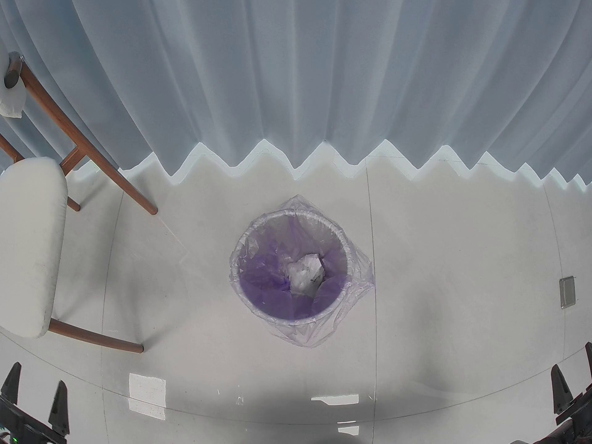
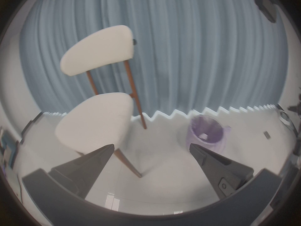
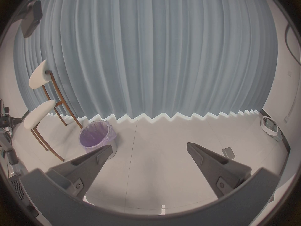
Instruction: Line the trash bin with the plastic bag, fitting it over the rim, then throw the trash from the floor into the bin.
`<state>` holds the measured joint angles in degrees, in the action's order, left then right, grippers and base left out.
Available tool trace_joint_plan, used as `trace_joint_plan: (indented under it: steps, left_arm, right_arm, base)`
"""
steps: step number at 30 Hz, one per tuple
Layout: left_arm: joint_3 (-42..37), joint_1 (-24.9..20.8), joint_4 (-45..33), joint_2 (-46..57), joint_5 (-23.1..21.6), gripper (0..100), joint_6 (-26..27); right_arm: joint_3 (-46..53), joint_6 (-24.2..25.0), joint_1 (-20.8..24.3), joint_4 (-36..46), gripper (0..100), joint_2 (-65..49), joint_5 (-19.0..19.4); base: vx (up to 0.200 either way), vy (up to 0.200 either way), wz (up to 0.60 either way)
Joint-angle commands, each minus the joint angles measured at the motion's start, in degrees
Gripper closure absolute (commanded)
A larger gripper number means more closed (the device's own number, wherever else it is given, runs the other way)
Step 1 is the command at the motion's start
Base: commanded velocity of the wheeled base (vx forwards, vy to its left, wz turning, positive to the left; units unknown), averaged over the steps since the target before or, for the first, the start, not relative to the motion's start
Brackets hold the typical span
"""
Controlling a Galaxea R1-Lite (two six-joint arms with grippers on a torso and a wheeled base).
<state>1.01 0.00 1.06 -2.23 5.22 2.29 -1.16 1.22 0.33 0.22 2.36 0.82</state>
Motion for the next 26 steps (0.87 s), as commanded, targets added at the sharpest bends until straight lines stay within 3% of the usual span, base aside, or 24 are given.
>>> trace_joint_plan:
  steps: [1,2,7,26]
  left_arm:
    - [-1.0,0.0,1.7,2.1,8.9,0,-4.6]
    - [-1.0,0.0,1.7,2.1,8.8,0,-4.5]
    - [-1.0,-0.3,-0.7,2.1,-6.1,0,-2.3]
    - [-0.9,-0.1,-1.2,2.1,-5.7,0,-1.8]
  right_arm:
    - [1.2,-0.7,-0.3,-0.3,0,-2.4,-0.3]
    - [1.2,-0.7,-0.3,-0.3,0,-2.4,-0.2]
    - [1.2,-1.4,-0.3,-0.2,0,-2.4,0.5]
    - [1.2,-1.5,-0.3,-0.2,0,-2.4,0.3]
  base:
    - [0.000,0.000,0.00]
    - [0.000,0.000,0.00]
    - [0.000,0.000,0.00]
    - [0.000,0.000,0.00]
